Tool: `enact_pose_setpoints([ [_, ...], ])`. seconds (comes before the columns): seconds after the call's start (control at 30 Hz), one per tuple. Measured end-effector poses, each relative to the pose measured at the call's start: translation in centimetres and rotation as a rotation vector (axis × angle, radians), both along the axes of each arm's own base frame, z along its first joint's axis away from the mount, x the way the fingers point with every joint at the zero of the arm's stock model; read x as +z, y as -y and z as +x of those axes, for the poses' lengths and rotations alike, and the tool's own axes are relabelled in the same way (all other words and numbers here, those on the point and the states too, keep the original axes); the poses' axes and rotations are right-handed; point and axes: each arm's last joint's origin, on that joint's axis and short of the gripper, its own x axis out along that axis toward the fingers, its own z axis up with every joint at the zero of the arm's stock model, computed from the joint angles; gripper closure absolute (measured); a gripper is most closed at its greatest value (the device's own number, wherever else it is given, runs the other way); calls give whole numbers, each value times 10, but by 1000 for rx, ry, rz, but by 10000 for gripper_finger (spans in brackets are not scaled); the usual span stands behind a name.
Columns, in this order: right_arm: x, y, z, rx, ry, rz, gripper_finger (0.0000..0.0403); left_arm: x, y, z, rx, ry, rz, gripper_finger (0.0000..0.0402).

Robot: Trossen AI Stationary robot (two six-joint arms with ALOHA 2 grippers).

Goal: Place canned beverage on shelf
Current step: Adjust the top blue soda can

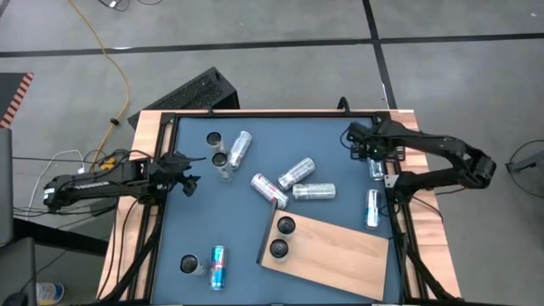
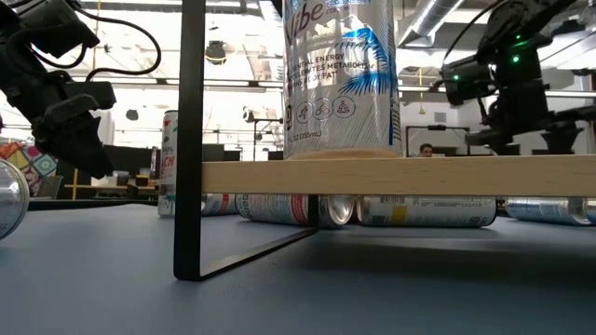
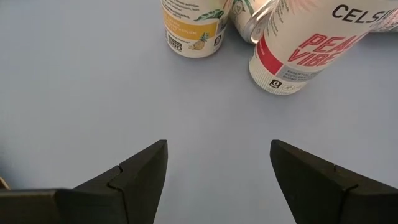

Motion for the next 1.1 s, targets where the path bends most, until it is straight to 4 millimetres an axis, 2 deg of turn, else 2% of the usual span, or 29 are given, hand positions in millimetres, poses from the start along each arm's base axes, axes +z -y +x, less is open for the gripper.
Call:
enact_pose_setpoints([
  [0.2,-6,3,2,-110,-34,-26,117,0,0,0,0,0,0,132],
  [0.43,-24,5,13,-215,-118,-13,117,0,0,0,0,0,0,132],
  [0.87,-73,15,31,-131,-298,163,117,0,0,0,0,0,0,132],
  [1.1,-88,18,37,-27,-368,242,118,0,0,0,0,0,0,132],
])
